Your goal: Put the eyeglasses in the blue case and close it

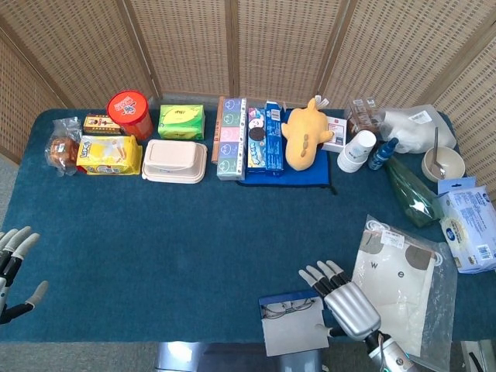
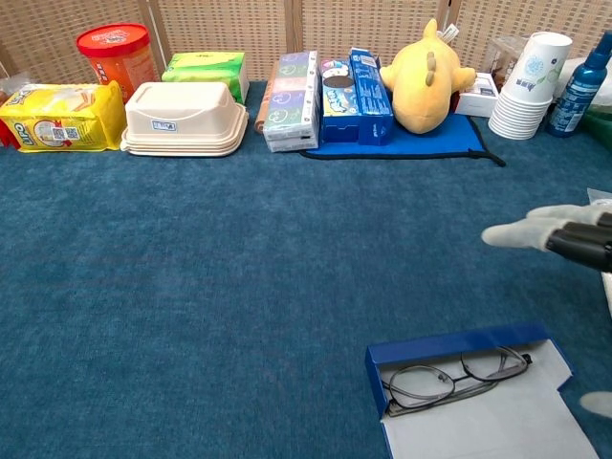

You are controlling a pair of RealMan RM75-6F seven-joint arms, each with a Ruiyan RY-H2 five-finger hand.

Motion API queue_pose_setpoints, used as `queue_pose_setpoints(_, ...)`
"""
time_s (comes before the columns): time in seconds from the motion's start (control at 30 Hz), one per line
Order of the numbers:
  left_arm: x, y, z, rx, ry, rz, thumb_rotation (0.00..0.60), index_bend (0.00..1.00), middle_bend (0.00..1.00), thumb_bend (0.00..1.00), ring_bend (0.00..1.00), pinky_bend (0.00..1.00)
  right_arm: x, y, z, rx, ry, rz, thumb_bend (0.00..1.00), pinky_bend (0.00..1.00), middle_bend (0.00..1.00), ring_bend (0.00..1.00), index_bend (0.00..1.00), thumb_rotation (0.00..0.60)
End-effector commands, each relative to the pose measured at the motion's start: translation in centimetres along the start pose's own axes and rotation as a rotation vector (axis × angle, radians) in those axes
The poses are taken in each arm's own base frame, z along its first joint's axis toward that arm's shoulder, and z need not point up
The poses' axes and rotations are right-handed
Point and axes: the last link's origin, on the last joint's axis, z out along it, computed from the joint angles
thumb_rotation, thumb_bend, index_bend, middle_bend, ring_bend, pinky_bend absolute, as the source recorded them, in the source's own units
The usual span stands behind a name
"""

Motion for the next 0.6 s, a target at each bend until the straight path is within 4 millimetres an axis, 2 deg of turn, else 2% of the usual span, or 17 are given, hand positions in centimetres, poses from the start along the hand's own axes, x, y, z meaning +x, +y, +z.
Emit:
queue_pose_setpoints(0.03,0.1,-0.2,0.0,0.0,0.006,-0.001,0.6,0.06,0.06,0.31,0.0,0.0,-1.3,0.1,-1.4,-0.019,0.013,-0.017,0.22,0.11,0.09,0.0,0.0,0.437)
queue_pose_setpoints(0.23,0.4,-0.9,0.3,-0.012,0.024,0.007,0.6,0.06,0.06,0.31,0.0,0.0,-3.6,0.1,-4.1,-0.077,0.055,-0.035,0.22,0.1,0.06,0.0,0.0,0.467)
queue_pose_setpoints(0.47,0.9,-1.2,0.5,-0.031,0.04,0.011,0.6,0.06,0.06,0.31,0.0,0.0,-5.3,-0.3,-6.0,-0.114,0.082,-0.028,0.22,0.08,0.01,0.0,0.0,0.482)
queue_pose_setpoints(0.6,1.1,-1.3,0.5,-0.037,0.05,0.011,0.6,0.06,0.06,0.31,0.0,0.0,-6.3,-0.5,-6.8,-0.13,0.102,-0.034,0.21,0.07,0.0,0.0,0.0,0.522)
